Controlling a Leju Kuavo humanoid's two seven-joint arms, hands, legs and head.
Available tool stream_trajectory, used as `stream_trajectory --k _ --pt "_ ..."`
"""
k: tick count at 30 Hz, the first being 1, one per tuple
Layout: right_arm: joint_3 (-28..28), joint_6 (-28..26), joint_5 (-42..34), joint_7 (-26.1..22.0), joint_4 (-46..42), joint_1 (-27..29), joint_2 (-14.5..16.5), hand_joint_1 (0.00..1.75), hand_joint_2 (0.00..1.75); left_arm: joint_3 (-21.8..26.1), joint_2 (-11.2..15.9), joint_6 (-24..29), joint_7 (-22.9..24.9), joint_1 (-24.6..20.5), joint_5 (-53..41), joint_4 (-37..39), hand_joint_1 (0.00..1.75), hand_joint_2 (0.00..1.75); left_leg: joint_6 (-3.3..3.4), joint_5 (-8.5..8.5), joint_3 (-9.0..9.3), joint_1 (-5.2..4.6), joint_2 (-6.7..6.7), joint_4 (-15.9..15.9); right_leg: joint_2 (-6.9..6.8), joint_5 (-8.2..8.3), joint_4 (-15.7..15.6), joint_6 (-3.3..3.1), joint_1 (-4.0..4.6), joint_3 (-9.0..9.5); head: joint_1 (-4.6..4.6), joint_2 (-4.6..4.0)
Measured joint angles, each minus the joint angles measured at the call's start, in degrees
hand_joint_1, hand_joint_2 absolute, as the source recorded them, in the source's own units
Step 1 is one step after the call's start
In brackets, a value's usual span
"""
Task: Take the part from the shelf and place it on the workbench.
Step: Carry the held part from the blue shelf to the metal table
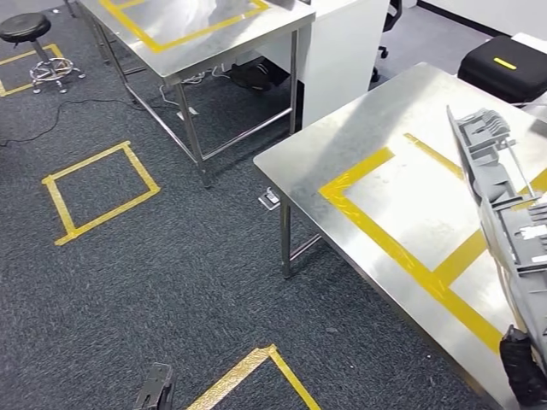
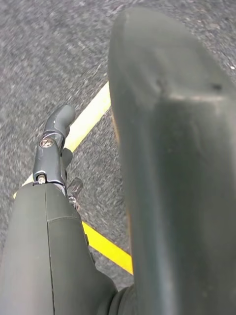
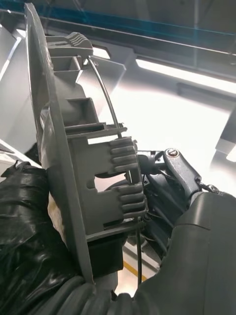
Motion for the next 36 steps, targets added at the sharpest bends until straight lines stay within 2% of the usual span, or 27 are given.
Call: stream_trajectory --k 1,2,4,5,6,7,8,9,10,11,12,13,14,16,17,20,22,24,25,26,27,28,29,31,33,35,36 --pt "0.0 0.0 0.2 0.2 0.0 -0.1 0.0 1.75 1.75 0.0 0.1 0.0 0.1 0.0 0.3 0.0 0.00 0.00 0.26 1.00 1.28 -0.04 -1.09 -3.0 0.62 0.09 0.1 0.18 -0.04 -0.16 -0.02 0.00" --pt "0.0 0.0 0.4 0.5 0.0 -0.3 0.0 1.75 1.75 -0.1 0.2 -0.1 0.1 0.0 0.6 0.0 0.00 0.00 0.41 1.32 1.97 -0.10 -1.88 -4.7 1.24 0.22 0.1 0.46 -0.15 -0.40 0.00 0.00" --pt "0.0 0.0 0.9 1.0 0.0 -0.7 0.0 1.75 1.75 -0.2 0.3 -0.2 0.3 -0.1 1.3 0.0 0.00 0.00 0.46 1.31 2.24 -0.18 -1.36 -5.6 2.47 0.59 -0.1 1.21 -0.36 -0.97 -0.02 0.00" --pt "0.1 0.0 1.1 1.3 0.1 -0.9 0.0 1.75 1.75 -0.3 0.4 -0.4 0.3 -0.2 1.5 0.0 0.00 0.00 0.56 1.56 2.37 -0.12 -0.73 -6.0 2.24 0.55 -0.1 1.50 -0.41 -1.26 0.01 0.00" --pt "0.1 0.0 1.3 1.4 0.1 -1.1 -0.1 1.75 1.75 -0.3 0.4 -0.5 0.3 -0.3 1.7 0.0 0.00 0.00 0.72 1.85 2.53 -0.03 -0.10 -6.5 1.09 0.02 0.6 1.74 -0.35 -1.74 0.10 0.00" --pt "0.2 0.0 1.4 1.5 0.2 -1.4 -0.2 1.75 1.75 -0.4 0.5 -0.6 0.4 -0.4 1.8 0.0 0.00 0.00 0.89 2.13 2.66 0.08 0.64 -7.0 -0.56 -1.19 2.4 1.96 -0.26 -2.70 0.27 0.00" --pt "0.3 0.0 1.5 1.5 0.3 -1.8 -0.3 1.75 1.75 -0.4 0.5 -0.7 0.4 -0.4 1.9 -0.1 0.00 0.00 1.02 2.26 2.72 0.09 1.43 -7.2 -2.50 -2.99 5.5 2.11 -0.26 -4.06 0.40 0.00" --pt "0.4 0.0 1.6 1.6 0.4 -2.2 -0.4 1.75 1.75 -0.4 0.5 -0.7 0.4 -0.3 1.9 -0.1 0.00 0.00 1.13 2.28 2.69 0.04 2.20 -7.3 -3.77 -4.96 9.3 2.38 -0.29 -5.79 0.52 0.00" --pt "0.6 0.0 1.8 1.7 0.6 -2.4 -0.5 1.75 1.75 -0.4 0.6 -0.8 0.4 -0.1 1.9 -0.1 0.00 0.00 1.15 2.24 2.64 0.01 3.05 -7.2 -4.30 -6.50 12.9 2.65 -0.37 -7.40 0.56 0.00" --pt "0.6 0.0 1.9 1.9 0.7 -2.5 -0.5 1.75 1.75 -0.5 0.6 -0.8 0.5 0.0 2.0 -0.1 0.00 0.00 1.14 2.20 2.62 -0.02 3.83 -7.2 -4.50 -7.09 15.0 2.90 -0.46 -8.28 0.55 0.00" --pt "0.7 0.0 2.1 2.2 0.8 -2.6 -0.6 1.75 1.75 -0.6 0.6 -0.8 0.5 0.0 2.0 -0.1 0.00 0.00 1.07 2.13 2.63 -0.02 4.56 -7.2 -4.68 -6.56 15.0 3.11 -0.55 -8.07 0.55 0.00" --pt "0.7 0.0 2.3 2.4 0.9 -2.6 -0.6 1.75 1.75 -0.7 0.6 -0.8 0.6 0.0 2.1 -0.1 0.00 0.00 0.94 2.04 2.66 0.01 5.21 -7.1 -5.02 -5.10 12.7 3.26 -0.62 -6.69 0.56 0.00" --pt "0.7 0.0 2.4 2.5 1.0 -2.6 -0.6 1.75 1.75 -0.9 0.6 -0.8 0.6 0.0 2.2 -0.1 0.00 0.00 0.72 1.88 2.71 0.04 5.84 -7.0 -5.82 -3.20 8.6 3.40 -0.67 -4.35 0.56 0.00" --pt "0.8 0.0 2.5 2.6 1.0 -2.6 -0.7 1.75 1.75 -1.2 0.6 -0.7 0.6 0.0 2.3 -0.1 0.00 0.00 0.09 1.43 2.75 -0.17 6.91 -6.5 -7.59 -1.00 1.5 3.04 -0.46 -0.28 0.50 0.00" --pt "0.8 0.0 2.5 2.6 1.1 -2.6 -0.7 1.75 1.75 -1.3 0.7 -0.6 0.6 0.0 2.4 -0.1 0.00 0.00 -0.19 1.26 2.75 -0.30 7.34 -6.2 -8.03 -0.73 -0.2 2.67 -0.32 0.69 0.45 0.00" --pt "0.8 0.0 2.4 2.6 1.1 -2.5 -0.7 1.75 1.75 -1.4 0.7 -0.5 0.6 -0.1 2.6 -0.1 0.00 0.00 -0.95 0.99 2.78 -0.24 8.22 -5.9 -6.71 -0.66 -0.4 1.35 -0.16 0.59 0.34 0.00" --pt "0.8 0.0 2.4 2.6 1.1 -2.5 -0.7 1.75 1.75 -1.5 0.7 -0.4 0.6 -0.2 2.7 -0.1 0.00 0.00 -1.56 -0.73 2.03 0.07 6.39 -3.8 -5.67 -0.41 -0.5 0.68 -0.31 0.54 0.26 0.00" --pt "0.8 0.0 2.4 2.6 1.1 -2.6 -0.7 1.75 1.75 -1.6 0.7 -0.4 0.6 -0.2 2.7 -0.1 0.00 0.00 -1.90 -4.19 -0.73 0.29 3.80 2.6 -4.63 -0.27 -0.6 0.26 -0.35 0.52 0.13 0.00" --pt "0.8 0.0 2.4 2.6 1.1 -2.7 -0.7 1.75 1.75 -1.6 0.7 -0.3 0.6 -0.1 2.8 -0.1 0.00 0.00 -1.91 -5.68 -2.50 0.32 3.28 6.4 -3.98 -0.24 -0.6 0.14 -0.29 0.49 0.11 0.00" --pt "0.8 0.0 2.3 2.6 1.1 -2.7 -0.7 1.75 1.75 -1.7 0.7 -0.3 0.6 0.0 2.8 -0.1 0.00 0.00 -1.84 -6.32 -3.83 0.32 3.06 9.2 -3.27 -0.22 -0.6 0.07 -0.21 0.49 0.11 0.00" --pt "0.8 0.0 2.3 2.6 1.1 -2.6 -0.7 1.75 1.75 -1.7 0.7 -0.3 0.6 0.1 2.8 -0.1 0.00 0.00 -1.65 -5.86 -4.36 0.31 2.91 10.0 -2.49 -0.21 -0.6 0.05 -0.12 0.50 0.11 0.00" --pt "0.8 0.0 2.3 2.6 1.1 -2.6 -0.7 1.75 1.75 -1.8 0.7 -0.2 0.6 0.2 2.9 -0.1 0.00 0.00 -1.35 -4.34 -3.88 0.28 2.66 8.6 -1.71 -0.19 -0.5 0.04 -0.03 0.55 0.11 0.00" --pt "0.8 0.0 2.2 2.6 1.1 -2.6 -0.7 1.75 1.75 -1.8 0.7 -0.1 0.6 0.2 2.9 -0.1 0.00 0.00 -0.94 -2.14 -2.55 0.23 2.05 5.3 -0.95 -0.17 -0.5 0.04 0.03 0.60 0.11 0.00" --pt "0.8 0.0 2.2 2.6 1.2 -2.7 -0.7 1.75 1.75 -1.9 0.9 -0.1 0.6 0.2 3.1 -0.1 0.00 0.00 0.05 1.07 0.52 0.23 -0.90 -1.9 0.45 -0.10 -0.5 0.19 0.00 0.50 0.17 0.00" --pt "0.8 0.0 2.2 2.7 1.2 -2.7 -0.7 1.75 1.75 -2.0 1.1 0.0 0.7 0.2 3.3 -0.1 0.00 0.00 0.50 1.65 1.88 0.11 -2.75 -5.1 1.74 0.13 -0.5 0.75 -0.34 0.03 0.07 0.00" --pt "0.8 0.0 2.2 2.8 1.3 -2.6 -0.7 1.75 1.75 -2.3 1.1 0.0 0.9 0.2 3.6 -0.1 0.00 0.00 0.52 1.80 2.10 0.12 -1.67 -6.0 2.91 0.44 -0.7 1.53 -0.62 -0.49 -0.07 0.00" --pt "0.8 0.0 2.2 2.8 1.3 -2.6 -0.7 1.75 1.75 -2.5 1.0 0.0 0.9 0.1 3.7 -0.1 0.00 0.00 0.62 2.03 2.32 0.24 -0.94 -6.6 2.31 0.22 -0.5 1.84 -0.55 -0.83 0.04 0.00"
